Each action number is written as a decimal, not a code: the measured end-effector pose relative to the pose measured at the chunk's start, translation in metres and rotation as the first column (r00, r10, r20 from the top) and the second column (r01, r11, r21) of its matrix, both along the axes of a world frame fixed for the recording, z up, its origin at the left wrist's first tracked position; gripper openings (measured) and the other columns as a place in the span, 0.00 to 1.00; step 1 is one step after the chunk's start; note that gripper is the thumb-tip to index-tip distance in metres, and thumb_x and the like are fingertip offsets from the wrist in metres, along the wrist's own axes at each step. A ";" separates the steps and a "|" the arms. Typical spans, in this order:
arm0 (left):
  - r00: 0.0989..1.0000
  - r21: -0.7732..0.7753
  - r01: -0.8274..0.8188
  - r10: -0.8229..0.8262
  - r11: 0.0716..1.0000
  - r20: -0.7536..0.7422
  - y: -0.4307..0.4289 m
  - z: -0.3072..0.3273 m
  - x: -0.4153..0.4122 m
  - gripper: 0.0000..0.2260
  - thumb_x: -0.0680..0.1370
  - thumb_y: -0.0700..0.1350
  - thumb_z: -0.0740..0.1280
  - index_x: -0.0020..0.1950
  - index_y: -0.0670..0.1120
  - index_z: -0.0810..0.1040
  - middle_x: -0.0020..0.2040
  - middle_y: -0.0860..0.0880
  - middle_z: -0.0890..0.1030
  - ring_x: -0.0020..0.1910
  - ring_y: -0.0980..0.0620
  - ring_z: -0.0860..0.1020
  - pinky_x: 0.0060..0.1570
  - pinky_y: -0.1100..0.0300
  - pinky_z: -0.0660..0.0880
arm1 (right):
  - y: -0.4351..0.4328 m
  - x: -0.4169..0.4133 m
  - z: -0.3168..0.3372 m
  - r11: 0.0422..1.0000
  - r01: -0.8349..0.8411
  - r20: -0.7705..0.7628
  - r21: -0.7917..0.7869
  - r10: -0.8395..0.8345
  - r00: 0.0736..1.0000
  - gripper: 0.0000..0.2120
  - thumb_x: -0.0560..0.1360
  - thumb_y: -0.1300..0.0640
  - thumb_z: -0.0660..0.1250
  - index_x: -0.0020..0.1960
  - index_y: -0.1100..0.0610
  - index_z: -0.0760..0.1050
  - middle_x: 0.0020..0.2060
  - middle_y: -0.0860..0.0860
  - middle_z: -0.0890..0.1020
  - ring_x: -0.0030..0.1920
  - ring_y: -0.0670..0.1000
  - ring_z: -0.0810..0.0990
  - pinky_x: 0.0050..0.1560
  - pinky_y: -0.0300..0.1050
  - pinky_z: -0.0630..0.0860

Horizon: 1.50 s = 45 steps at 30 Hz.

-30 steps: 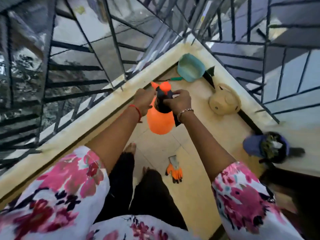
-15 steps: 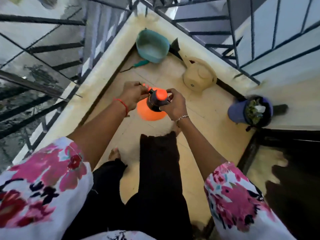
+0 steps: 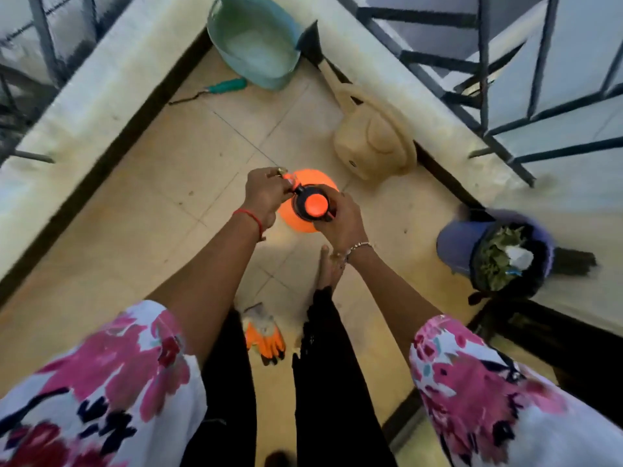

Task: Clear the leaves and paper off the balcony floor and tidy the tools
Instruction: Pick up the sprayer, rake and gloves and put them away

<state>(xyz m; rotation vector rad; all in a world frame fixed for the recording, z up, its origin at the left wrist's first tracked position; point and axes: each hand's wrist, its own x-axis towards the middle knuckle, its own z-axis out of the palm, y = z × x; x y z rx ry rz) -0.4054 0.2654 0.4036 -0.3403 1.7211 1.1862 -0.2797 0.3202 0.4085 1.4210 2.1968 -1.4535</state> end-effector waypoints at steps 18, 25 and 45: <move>0.999 0.164 0.002 -0.007 0.986 0.033 0.076 -0.157 -0.031 0.13 0.78 0.28 0.58 0.40 0.44 0.70 0.40 0.47 0.75 0.40 0.54 0.76 0.39 0.66 0.77 | 0.087 -0.033 -0.177 0.985 -0.073 -0.094 0.158 0.089 0.992 0.30 0.63 0.70 0.74 0.64 0.58 0.74 0.51 0.59 0.76 0.50 0.55 0.74 0.41 0.28 0.62; 0.993 0.233 -0.100 0.083 0.967 0.081 0.092 -0.174 -0.036 0.18 0.79 0.28 0.57 0.69 0.35 0.67 0.60 0.42 0.75 0.55 0.51 0.74 0.44 0.66 0.78 | 0.110 -0.042 -0.189 0.978 -0.073 -0.106 0.196 0.095 0.990 0.29 0.62 0.69 0.75 0.63 0.59 0.75 0.53 0.62 0.77 0.52 0.56 0.74 0.40 0.31 0.61; 0.974 0.240 0.200 -0.220 0.950 0.057 0.115 -0.186 -0.079 0.23 0.81 0.34 0.54 0.75 0.48 0.60 0.75 0.54 0.62 0.74 0.53 0.60 0.65 0.51 0.64 | 0.168 -0.121 -0.194 0.985 0.039 -0.235 0.166 0.001 0.972 0.19 0.63 0.70 0.74 0.53 0.67 0.77 0.34 0.42 0.73 0.35 0.37 0.74 0.34 0.23 0.65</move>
